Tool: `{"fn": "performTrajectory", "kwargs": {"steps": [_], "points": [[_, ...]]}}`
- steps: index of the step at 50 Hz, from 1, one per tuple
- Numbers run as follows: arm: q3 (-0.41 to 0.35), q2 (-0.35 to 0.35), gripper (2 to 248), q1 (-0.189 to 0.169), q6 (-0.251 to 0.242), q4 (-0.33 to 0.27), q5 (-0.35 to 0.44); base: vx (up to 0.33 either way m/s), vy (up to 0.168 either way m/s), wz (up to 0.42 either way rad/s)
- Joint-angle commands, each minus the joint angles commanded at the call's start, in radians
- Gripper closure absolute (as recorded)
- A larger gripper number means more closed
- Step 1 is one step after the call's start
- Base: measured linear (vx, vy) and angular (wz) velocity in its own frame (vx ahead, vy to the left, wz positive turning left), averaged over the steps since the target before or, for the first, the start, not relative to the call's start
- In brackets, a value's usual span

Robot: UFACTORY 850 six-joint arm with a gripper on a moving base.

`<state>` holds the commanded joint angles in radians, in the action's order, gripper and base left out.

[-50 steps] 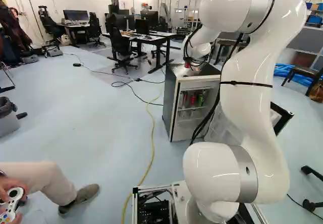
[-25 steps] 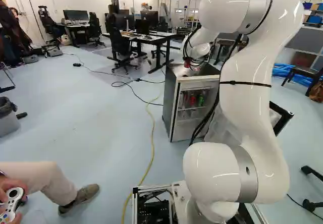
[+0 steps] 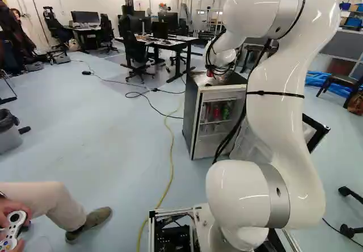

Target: Grab a drink from the fridge

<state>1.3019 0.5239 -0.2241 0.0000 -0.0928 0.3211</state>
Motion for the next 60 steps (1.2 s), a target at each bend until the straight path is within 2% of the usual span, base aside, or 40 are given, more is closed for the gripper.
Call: {"fn": "performTrajectory", "kwargs": {"steps": [60], "points": [[0.001, 0.022, 157, 0.000, 0.000, 0.000, 0.000, 0.000, 0.000, 0.000]]}}
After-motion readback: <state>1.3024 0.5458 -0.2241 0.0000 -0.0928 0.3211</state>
